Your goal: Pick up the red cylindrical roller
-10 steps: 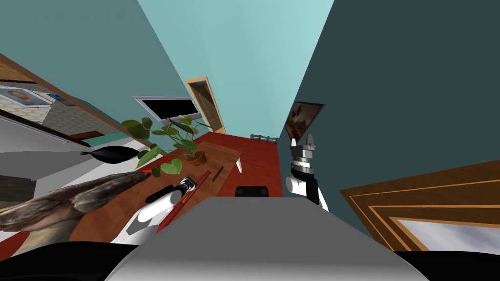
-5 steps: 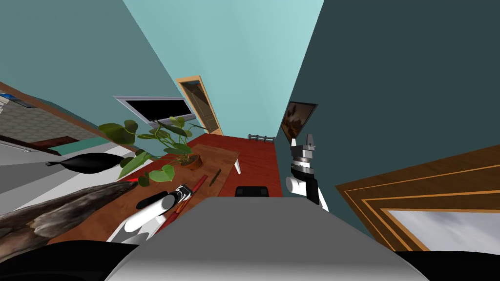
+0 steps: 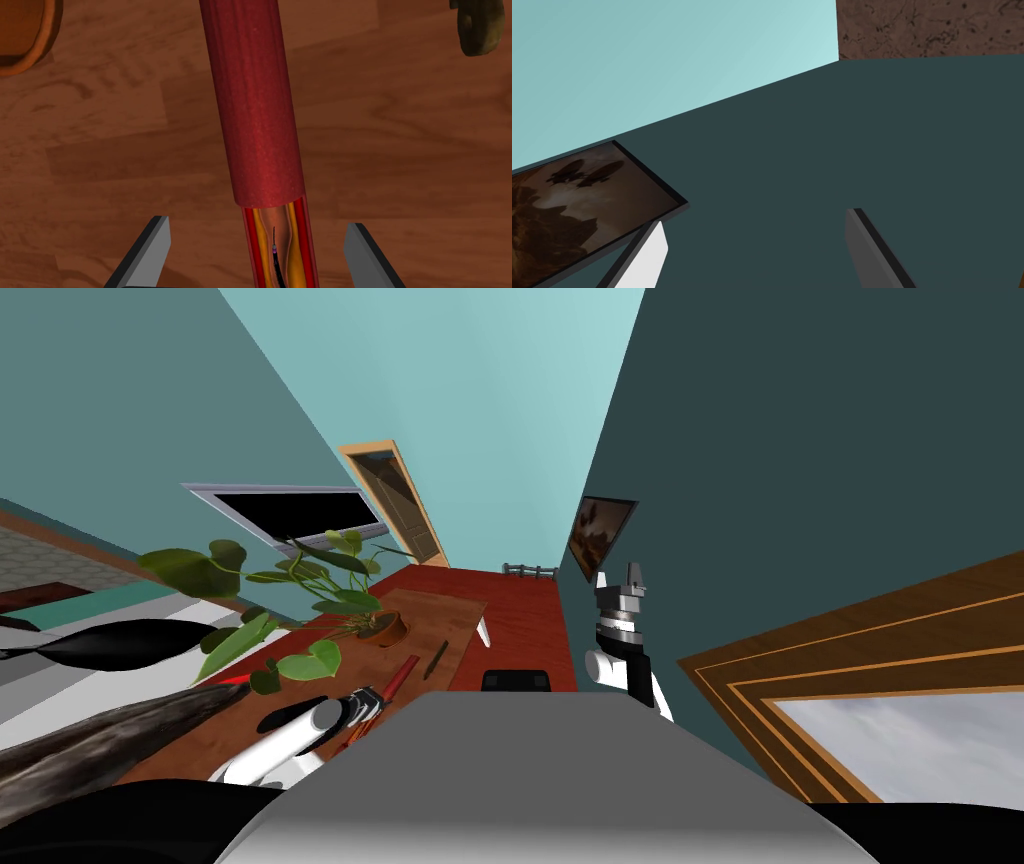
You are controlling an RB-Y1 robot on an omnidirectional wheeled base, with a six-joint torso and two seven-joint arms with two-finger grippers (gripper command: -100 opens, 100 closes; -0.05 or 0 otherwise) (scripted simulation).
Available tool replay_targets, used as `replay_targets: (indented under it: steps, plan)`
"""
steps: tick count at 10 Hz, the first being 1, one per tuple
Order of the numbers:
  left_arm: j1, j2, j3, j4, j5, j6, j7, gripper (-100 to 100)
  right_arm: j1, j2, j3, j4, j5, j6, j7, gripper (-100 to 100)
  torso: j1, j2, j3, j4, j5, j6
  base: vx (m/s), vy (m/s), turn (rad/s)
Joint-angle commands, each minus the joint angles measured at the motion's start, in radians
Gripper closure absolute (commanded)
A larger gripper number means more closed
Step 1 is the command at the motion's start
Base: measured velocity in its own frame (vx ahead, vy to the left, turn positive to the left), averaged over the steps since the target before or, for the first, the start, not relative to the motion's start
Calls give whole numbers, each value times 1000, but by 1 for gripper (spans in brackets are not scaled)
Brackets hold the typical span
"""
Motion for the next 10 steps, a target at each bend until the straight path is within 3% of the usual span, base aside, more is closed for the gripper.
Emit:
replay_targets:
  steps: [1,2,6,10]
  plan:
    - [13,22,17,49,29,50,18,-100,0,0,0,0,0,0,0,0,0,0,0,0,0,0,31,29,-201]
    - [13,22,17,49,29,61,18,-100,0,0,0,0,0,0,0,0,1,-1,0,0,0,0,24,27,-73]
    - [47,65,43,157,84,170,51,-100,0,0,0,0,0,0,0,0,0,0,0,0,0,0,21,21,-132]
    - [67,85,54,213,110,221,69,-100,0,0,0,0,0,0,0,0,0,1,0,0,0,0,11,16,-71]
